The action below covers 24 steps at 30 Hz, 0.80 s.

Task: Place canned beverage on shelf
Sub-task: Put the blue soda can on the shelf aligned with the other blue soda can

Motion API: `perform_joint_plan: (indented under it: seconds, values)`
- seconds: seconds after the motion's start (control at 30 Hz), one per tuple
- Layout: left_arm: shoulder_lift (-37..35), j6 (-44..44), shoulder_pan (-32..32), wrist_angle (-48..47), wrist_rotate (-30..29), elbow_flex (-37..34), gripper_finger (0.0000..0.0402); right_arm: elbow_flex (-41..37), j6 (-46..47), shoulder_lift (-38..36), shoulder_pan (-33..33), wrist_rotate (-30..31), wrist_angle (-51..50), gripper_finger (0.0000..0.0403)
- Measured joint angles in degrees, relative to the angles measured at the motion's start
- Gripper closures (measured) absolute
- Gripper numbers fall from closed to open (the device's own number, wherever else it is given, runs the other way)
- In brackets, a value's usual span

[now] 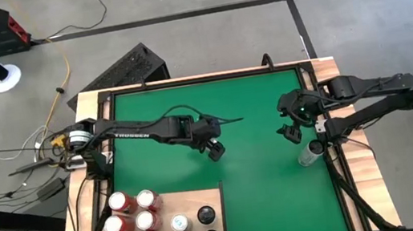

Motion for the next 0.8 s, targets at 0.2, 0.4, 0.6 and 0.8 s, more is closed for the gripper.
perform_joint_plan:
  seconds: [0.2, 0.4, 0.6, 0.8]
  values:
    - [0.0, -0.7, -0.2, -1.0, 1.6, 0.0, 0.0059, 0.0, 0.0, 0.0, 0.0, 0.0, 0.0, 0.0055]
    - [0.0, 0.7, -0.2, -0.9, 6.1, 0.1, 0.0175, 0.0, 0.5, 0.0, 0.0, -0.1, 0.0, 0.0055]
    - [-0.5, 4.9, -0.2, -2.8, 7.1, 1.5, 0.0181, 0.1, 0.6, 0.0, 0.0, -0.1, 0.0, 0.0055]
    - [-2.6, 11.3, -0.4, -11.8, 7.7, 8.0, 0.0181, 0.1, 4.5, 0.0, 0.0, 0.0, 0.7, 0.0055]
